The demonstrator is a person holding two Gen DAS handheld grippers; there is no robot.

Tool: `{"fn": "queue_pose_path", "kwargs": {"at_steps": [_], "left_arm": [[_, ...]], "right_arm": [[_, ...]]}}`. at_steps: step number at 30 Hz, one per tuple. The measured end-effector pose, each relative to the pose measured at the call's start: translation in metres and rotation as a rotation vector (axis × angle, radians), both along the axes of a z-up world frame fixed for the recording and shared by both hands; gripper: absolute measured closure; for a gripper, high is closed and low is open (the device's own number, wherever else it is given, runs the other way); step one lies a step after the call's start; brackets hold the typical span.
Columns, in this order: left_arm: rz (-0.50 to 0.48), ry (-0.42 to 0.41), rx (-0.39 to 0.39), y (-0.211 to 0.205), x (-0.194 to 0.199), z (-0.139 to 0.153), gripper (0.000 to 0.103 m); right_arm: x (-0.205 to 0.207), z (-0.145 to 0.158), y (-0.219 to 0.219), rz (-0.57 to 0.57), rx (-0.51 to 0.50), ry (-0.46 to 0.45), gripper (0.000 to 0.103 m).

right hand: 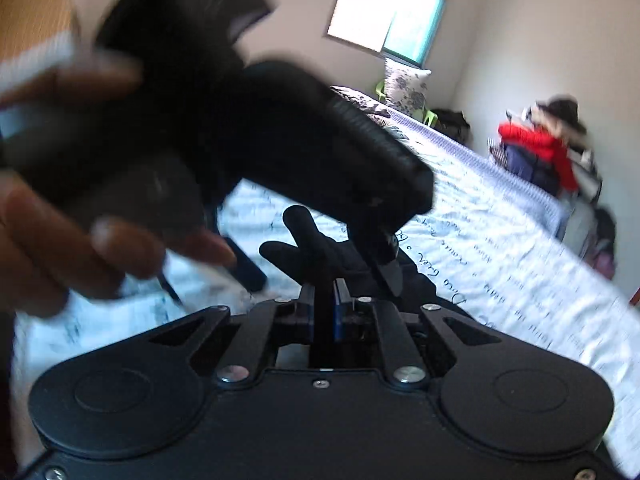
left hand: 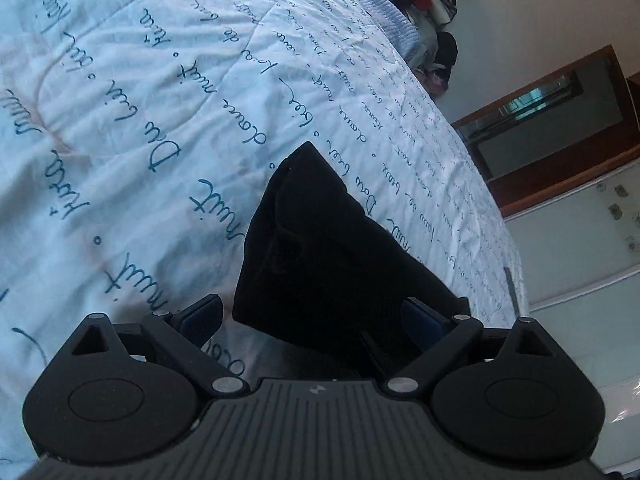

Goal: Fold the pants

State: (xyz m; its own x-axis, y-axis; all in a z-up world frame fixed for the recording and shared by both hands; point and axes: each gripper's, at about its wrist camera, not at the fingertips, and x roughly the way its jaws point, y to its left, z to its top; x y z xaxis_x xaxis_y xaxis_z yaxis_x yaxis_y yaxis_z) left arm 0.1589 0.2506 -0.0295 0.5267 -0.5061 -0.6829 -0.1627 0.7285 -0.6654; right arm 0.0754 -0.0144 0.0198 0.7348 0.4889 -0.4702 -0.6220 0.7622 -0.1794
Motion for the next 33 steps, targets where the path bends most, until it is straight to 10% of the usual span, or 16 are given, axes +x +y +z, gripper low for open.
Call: {"fn": "queue_pose_path", "kwargs": {"at_steps": [4, 6, 10, 14, 18, 25, 33], "left_arm": [[0.048, 0.033, -0.128, 0.005, 0.015, -0.015, 0.021], [0.05, 0.047, -0.171, 0.005, 0.023, -0.018, 0.058], [0.046, 0.043, -0.121, 0.002, 0.027, -0.015, 0.08], [0.034, -0.032, -0.073, -0.002, 0.017, -0.006, 0.083], [0.027, -0.122, 0.061, -0.021, 0.003, 0.011, 0.083], [-0.018, -0.324, 0.284, -0.073, -0.04, 0.064, 0.084], [-0.096, -0.487, 0.332, -0.156, -0.087, 0.109, 0.084]], "right_arm": [[0.007, 0.003, -0.016, -0.014, 0.119, 0.068, 0.095], [0.009, 0.002, -0.02, -0.014, 0.149, 0.094, 0.095], [0.002, 0.009, -0.036, 0.021, 0.225, 0.158, 0.095], [0.017, 0.016, -0.082, -0.027, 0.457, 0.245, 0.095], [0.048, -0.005, -0.072, -0.235, 0.237, 0.248, 0.091], [0.031, 0.012, -0.068, -0.167, 0.339, 0.187, 0.091], [-0.028, 0.043, -0.143, -0.255, 0.471, 0.088, 0.092]]}}
